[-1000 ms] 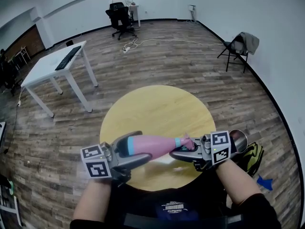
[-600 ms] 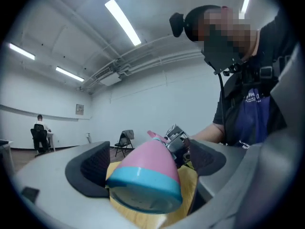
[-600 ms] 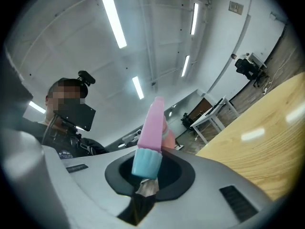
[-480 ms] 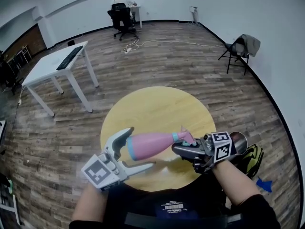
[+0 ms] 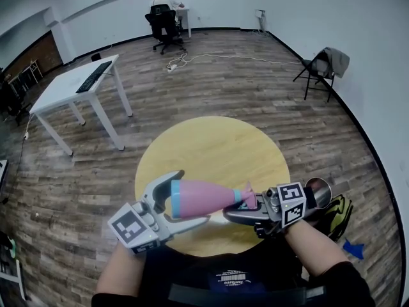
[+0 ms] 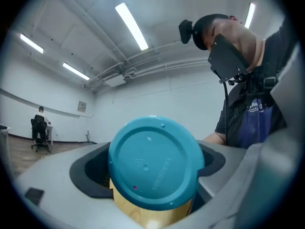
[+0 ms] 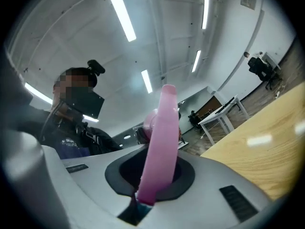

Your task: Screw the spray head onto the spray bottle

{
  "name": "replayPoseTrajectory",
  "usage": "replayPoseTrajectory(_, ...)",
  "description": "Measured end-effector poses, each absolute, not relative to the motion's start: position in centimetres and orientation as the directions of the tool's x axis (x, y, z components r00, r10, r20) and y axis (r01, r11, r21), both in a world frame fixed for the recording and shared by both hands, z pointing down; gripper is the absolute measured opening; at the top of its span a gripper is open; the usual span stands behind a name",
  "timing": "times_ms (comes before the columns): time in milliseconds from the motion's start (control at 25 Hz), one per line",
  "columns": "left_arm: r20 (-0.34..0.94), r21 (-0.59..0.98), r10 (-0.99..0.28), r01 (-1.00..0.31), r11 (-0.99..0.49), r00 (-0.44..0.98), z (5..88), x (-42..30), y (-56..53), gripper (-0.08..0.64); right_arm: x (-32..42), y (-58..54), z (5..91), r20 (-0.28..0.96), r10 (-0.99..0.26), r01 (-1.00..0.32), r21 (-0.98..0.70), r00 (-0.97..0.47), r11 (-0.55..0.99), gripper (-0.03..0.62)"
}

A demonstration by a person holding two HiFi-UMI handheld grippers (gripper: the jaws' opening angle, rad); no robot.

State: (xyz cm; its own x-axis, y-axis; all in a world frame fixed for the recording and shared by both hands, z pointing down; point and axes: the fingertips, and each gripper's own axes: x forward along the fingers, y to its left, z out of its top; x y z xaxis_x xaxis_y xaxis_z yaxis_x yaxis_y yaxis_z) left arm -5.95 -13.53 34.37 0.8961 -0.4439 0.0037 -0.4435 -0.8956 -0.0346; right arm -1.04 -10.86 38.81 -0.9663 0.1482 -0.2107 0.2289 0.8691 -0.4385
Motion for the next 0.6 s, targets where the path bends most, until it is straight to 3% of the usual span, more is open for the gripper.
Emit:
replayPoseTrajectory(200, 0.103, 0.117, -0.404, -0.414, -0.903, 0.909, 37.0, -6.3, -13.5, 0.512, -1.1, -9.9, 39.2, -0.075, 0.148, 0.163, -0.276, -0.986, 0.947, 0.041)
replayPoseTrajectory(600, 0.218, 0.259, -0.303, -0.355, -0.898, 0.928, 40.1, -6.1, -12.9, 0.509, -0.8, -8.9, 40.6, 0.081, 0.147, 0.143, -0.045, -0.986, 0.989, 0.043)
